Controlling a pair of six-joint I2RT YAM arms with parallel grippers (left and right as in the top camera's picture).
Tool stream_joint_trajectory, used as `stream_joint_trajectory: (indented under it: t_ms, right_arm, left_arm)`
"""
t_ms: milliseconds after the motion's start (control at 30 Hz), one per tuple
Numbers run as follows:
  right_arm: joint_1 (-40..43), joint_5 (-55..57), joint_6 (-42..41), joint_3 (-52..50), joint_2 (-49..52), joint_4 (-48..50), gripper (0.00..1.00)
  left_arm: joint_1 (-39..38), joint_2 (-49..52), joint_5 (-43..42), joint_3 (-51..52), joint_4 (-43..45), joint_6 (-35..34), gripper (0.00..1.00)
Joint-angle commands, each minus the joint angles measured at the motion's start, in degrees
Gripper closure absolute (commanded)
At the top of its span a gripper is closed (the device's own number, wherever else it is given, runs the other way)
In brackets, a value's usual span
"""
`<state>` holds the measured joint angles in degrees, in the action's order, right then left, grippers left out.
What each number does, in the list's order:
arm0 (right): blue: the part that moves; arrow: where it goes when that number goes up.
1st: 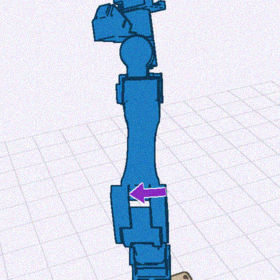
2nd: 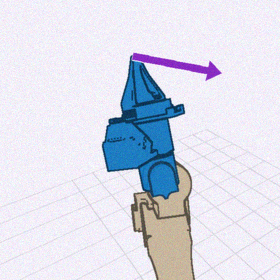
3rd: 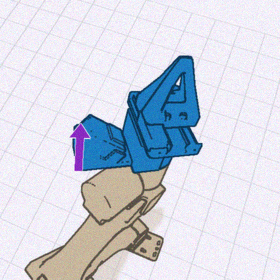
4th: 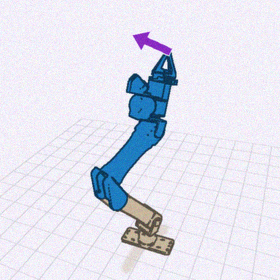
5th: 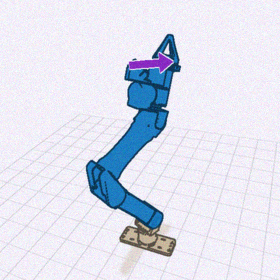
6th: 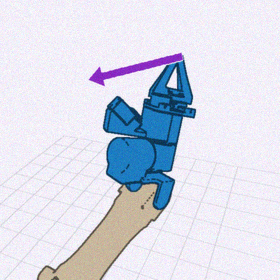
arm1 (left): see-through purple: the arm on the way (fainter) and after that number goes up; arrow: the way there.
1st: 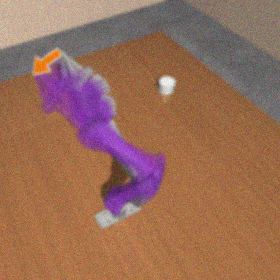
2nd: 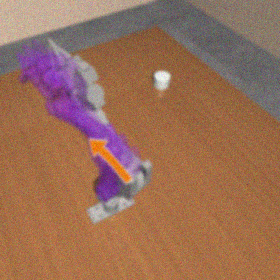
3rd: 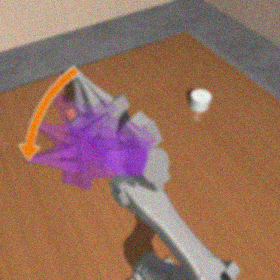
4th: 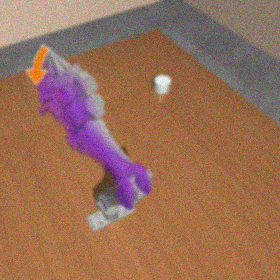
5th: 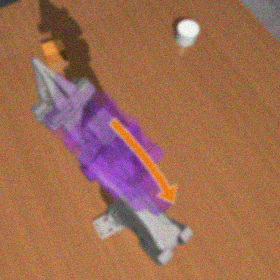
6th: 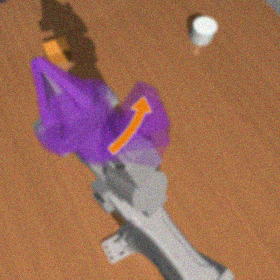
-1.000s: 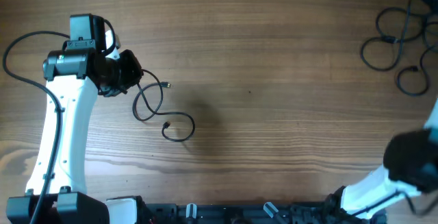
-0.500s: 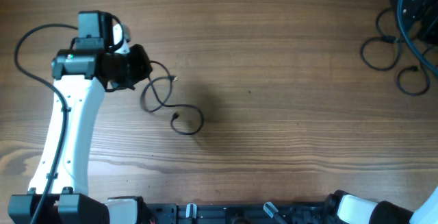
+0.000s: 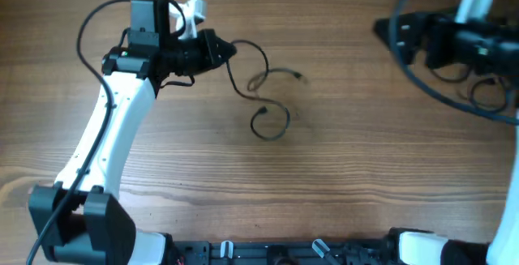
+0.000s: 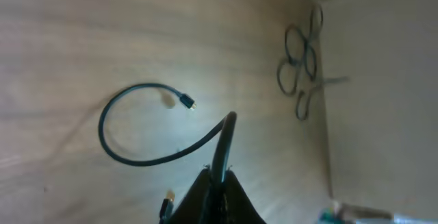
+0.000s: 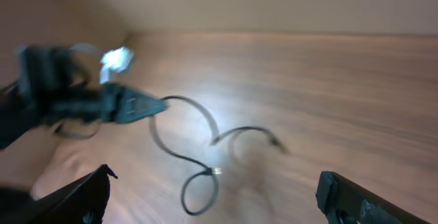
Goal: Untangle cables
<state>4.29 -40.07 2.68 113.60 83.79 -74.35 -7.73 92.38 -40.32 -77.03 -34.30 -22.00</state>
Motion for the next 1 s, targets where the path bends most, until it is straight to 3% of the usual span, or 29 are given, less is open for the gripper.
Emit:
stream_joint_trajectory:
  t_ms: [0, 67, 100, 267, 433, 567, 700, 800, 833, 867, 933, 967]
  right_arm:
    - [-5.49, 1.90, 1.29, -0.09, 3.74, -0.09, 0.03]
    - [-8.22, 4.09, -0.52, -0.09, 6.38, -0.09, 0.03]
    - [-9.03, 5.01, -1.49, -0.09, 7.39, -0.04, 0.04]
    - [-12.81, 8.44, -7.43, -0.09, 14.05, 0.00, 0.07]
    - [-17.51, 8.57, -12.76, -0.09, 21.40, -0.11, 0.09]
    - [-23.61, 8.59, -12.33, -0.09, 25.16, -0.61, 0.09]
    - [-29.55, 8.85, -11.91, -0.42, 26.71, -1.55, 0.11]
    - [-34.62, 12.87, -22.91, -4.11, 26.73, 0.28, 0.16]
    - [-36.15, 14.64, -28.28, -5.62, 26.73, 1.27, 0.21]
    - [-37.92, 16.55, -36.13, -7.78, 26.73, 2.16, 0.35]
    - [-40.17, 17.00, -44.37, -10.56, 26.73, 3.98, 0.36]
    - [-41.48, 18.45, -53.40, -12.68, 26.73, 4.79, 0.32]
  left_arm:
    - [-1.60, 1.75, -1.42, 0.00, -5.64, 6.25, 0.60]
    - [-2.97, 2.19, 8.22, 0.00, -10.34, 6.38, 0.05]
    - [-3.41, 2.27, 12.63, 0.00, -12.02, 6.36, 0.00]
    - [-3.50, 2.25, 35.71, 0.00, -19.28, 0.24, 0.00]
    - [0.66, 1.44, 56.68, -0.70, -25.79, -18.80, 0.00]
    - [8.13, -1.38, 55.45, -0.76, -26.43, -22.40, 0.01]
    - [13.97, -1.57, 51.41, -0.76, -26.69, -21.73, 0.00]
    - [15.87, -1.51, 51.01, -0.76, -26.84, -21.73, 0.00]
    - [16.02, -1.51, 51.04, -0.76, -26.82, -21.73, 0.00]
    - [16.00, -1.51, 51.04, -0.76, -26.82, -21.73, 0.00]
    - [15.98, -1.51, 51.04, -0.76, -26.84, -21.73, 0.00]
    - [16.00, -1.51, 51.04, -0.76, -26.82, -21.73, 0.00]
